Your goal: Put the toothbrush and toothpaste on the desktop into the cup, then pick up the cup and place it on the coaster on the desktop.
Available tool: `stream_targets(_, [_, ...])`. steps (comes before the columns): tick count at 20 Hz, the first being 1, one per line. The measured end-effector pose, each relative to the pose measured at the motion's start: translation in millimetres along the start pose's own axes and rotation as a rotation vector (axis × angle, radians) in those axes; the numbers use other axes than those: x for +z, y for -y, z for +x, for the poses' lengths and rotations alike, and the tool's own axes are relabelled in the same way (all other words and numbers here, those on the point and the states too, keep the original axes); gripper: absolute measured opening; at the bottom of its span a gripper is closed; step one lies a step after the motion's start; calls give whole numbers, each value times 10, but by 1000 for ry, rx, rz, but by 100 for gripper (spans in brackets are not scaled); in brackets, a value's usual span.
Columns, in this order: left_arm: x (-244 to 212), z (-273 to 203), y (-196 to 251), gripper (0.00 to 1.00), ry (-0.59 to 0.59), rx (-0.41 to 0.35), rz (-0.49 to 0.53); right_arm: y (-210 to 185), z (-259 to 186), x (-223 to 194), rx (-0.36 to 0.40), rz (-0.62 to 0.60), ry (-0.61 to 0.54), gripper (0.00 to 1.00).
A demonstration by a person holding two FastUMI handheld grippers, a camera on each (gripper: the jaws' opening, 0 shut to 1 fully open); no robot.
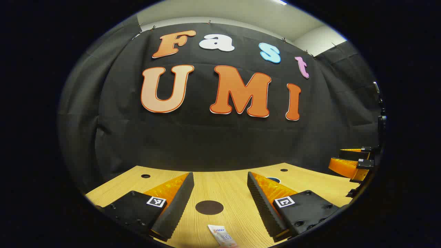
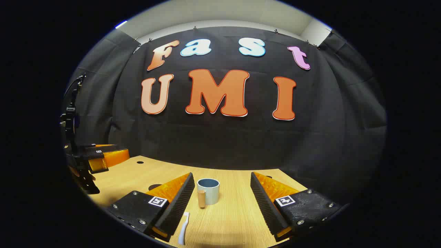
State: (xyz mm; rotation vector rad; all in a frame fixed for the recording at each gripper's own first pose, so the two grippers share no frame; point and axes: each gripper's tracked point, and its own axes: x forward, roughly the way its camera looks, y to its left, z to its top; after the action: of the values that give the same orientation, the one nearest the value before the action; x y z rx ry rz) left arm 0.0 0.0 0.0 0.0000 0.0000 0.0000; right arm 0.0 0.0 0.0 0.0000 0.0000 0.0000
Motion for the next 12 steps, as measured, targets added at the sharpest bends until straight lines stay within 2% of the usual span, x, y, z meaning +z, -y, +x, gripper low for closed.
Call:
stream_targets(10, [-220,5,-17,99,-91,5,10,-123,50,-32,11,-4,-19,98])
stream_targets(12, [-250,14,-74,99,-105,19,44,-143,60,-48,16,2,-27,98])
